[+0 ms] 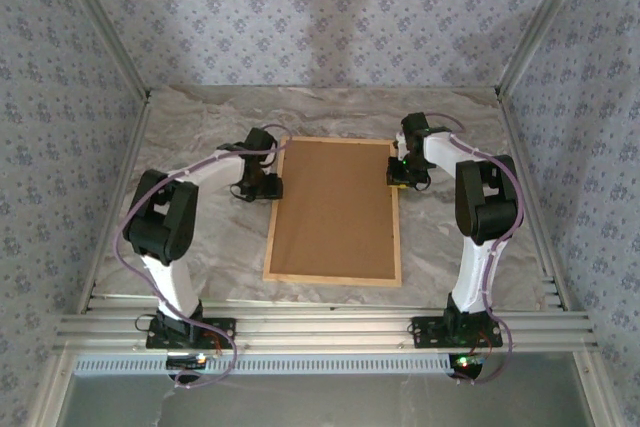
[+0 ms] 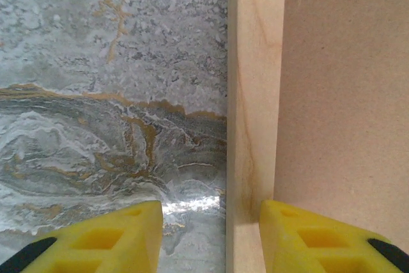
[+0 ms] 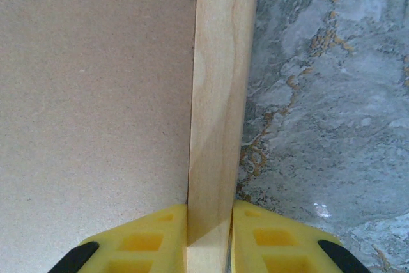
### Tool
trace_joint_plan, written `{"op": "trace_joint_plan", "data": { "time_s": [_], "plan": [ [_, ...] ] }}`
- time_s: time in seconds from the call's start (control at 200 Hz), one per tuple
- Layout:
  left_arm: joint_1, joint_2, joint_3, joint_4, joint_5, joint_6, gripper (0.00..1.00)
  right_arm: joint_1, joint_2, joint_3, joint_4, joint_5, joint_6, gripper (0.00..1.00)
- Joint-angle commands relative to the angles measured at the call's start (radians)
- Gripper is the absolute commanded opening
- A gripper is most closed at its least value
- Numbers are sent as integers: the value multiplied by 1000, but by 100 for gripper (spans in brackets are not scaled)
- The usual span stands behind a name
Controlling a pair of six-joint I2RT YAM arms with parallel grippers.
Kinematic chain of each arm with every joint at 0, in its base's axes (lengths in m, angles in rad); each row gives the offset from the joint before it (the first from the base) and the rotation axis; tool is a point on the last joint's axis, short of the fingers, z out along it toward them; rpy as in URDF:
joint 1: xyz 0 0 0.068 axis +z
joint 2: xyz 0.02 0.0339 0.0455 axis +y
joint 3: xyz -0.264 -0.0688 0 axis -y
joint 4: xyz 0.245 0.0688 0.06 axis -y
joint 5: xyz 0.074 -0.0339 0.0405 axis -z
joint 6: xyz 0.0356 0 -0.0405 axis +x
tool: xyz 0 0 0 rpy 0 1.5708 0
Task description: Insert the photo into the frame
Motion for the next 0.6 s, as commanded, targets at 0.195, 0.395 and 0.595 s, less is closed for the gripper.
{"op": "trace_joint_plan", "data": {
  "time_s": [0.195, 0.395, 0.595],
  "plan": [
    [-26, 32, -24, 27, 29, -17, 44, 6, 41, -20, 19, -1, -30, 22],
    [-48, 46, -59, 44, 42, -22, 45, 10, 44, -20, 20, -2, -28, 22],
    [-77, 70, -71, 57, 42, -20, 47, 13, 44, -19, 21, -5, -27, 22]
  ]
}}
